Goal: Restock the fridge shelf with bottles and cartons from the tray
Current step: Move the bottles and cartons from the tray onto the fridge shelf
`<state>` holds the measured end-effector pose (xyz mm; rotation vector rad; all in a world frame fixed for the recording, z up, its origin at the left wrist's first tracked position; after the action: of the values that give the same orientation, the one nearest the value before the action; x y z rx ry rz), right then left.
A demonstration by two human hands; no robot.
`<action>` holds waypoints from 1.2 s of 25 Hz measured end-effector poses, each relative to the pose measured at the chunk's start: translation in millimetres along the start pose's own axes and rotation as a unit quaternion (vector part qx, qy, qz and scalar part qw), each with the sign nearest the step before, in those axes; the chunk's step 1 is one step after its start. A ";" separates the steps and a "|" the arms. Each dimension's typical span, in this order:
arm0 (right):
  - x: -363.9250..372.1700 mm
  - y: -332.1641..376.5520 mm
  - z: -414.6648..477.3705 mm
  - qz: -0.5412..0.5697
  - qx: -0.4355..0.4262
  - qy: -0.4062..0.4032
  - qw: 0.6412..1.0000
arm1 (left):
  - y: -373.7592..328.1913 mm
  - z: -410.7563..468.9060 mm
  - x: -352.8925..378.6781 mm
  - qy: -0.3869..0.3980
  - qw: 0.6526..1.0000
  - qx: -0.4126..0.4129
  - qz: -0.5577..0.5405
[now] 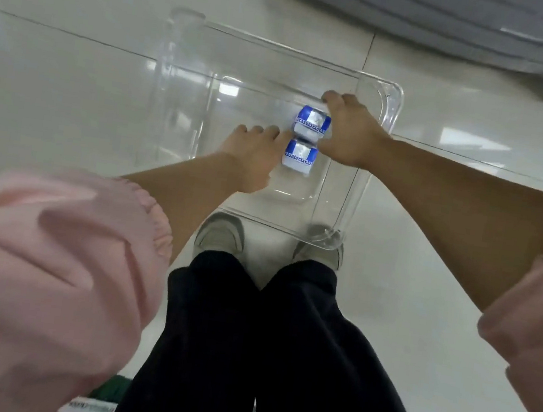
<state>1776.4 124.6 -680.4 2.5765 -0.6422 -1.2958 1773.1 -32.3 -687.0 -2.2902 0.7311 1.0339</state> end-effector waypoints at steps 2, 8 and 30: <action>14.0 -3.0 13.5 -0.001 -0.023 -0.001 1.000 | 0.7 12.5 19.7 -0.041 0.997 -0.009 -0.059; 29.7 -3.7 29.0 -0.011 0.000 -0.018 1.000 | -9.8 17.3 47.9 -0.125 0.938 -0.069 -0.315; -27.5 28.5 -47.0 0.539 0.114 -0.155 0.820 | 4.2 -61.4 -39.3 -0.203 0.755 -0.128 -0.610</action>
<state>1791.2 110.5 -622.4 1.5207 -2.0071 -1.1801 1779.2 -64.8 -621.9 -1.9410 -1.0566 0.8612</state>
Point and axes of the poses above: each hand's wrist, its own z-axis towards the middle knuckle, its own x-axis out of the palm, y = z × x, the point moved 2 cm from there along z, towards the middle knuckle, and after that the axes turned 8 degrees about -y, right-handed, at the moved point
